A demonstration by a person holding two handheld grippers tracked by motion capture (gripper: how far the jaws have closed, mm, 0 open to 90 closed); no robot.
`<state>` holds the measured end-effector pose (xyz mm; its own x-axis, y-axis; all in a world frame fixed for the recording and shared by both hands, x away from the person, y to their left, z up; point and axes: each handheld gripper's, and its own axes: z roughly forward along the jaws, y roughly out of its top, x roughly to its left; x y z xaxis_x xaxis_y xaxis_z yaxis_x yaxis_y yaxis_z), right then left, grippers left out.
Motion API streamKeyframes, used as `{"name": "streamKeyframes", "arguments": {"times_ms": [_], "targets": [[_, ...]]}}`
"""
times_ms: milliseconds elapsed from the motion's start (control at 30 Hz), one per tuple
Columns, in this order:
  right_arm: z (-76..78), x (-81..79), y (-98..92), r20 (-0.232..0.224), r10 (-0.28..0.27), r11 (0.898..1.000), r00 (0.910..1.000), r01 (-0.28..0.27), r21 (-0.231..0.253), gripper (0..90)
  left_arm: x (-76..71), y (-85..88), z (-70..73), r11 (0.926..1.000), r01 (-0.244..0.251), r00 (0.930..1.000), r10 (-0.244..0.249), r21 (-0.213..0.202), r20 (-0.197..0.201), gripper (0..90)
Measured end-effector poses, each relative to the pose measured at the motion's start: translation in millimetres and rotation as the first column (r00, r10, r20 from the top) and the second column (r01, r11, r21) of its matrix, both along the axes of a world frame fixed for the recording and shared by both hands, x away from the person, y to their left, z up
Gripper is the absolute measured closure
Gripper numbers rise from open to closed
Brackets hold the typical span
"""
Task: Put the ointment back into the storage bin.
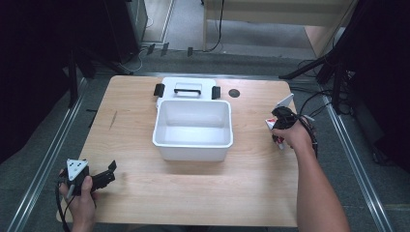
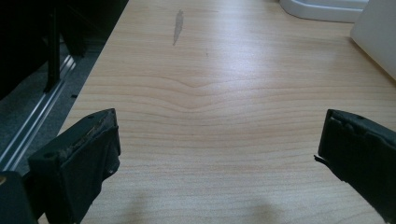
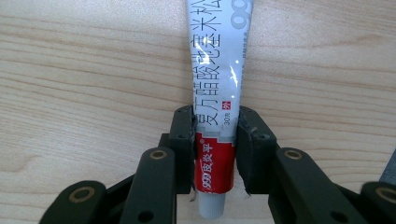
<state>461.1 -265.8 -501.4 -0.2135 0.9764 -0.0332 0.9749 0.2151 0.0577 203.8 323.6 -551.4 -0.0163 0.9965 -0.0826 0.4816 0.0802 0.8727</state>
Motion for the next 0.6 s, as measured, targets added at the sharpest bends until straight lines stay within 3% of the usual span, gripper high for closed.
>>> {"name": "streamKeyframes", "arguments": {"times_ms": [267, 367, 600], "targets": [[0.0, -1.2, -0.9, -0.007, -0.009, 1.0, 0.9999, 0.009, 0.016, 71.8, 0.1, 0.0, 0.0, 1.0, 0.002, 1.0, -0.002, -0.001, 0.0, 0.0], [-0.2, -1.7, -1.0, 0.0, 0.012, 1.0, 0.9999, -0.012, -0.009, 72.0, 0.1, 0.1, 0.0, 1.0, 0.002, 1.0, -0.002, -0.001, -0.001, 0.0], [7.0, -3.7, 0.8, 0.005, 0.03, 1.0, 0.9996, -0.03, 0.003, 72.2, 0.2, 0.0, -0.1, 1.0, 0.003, 1.0, -0.003, -0.002, 0.0, 0.0]]}}
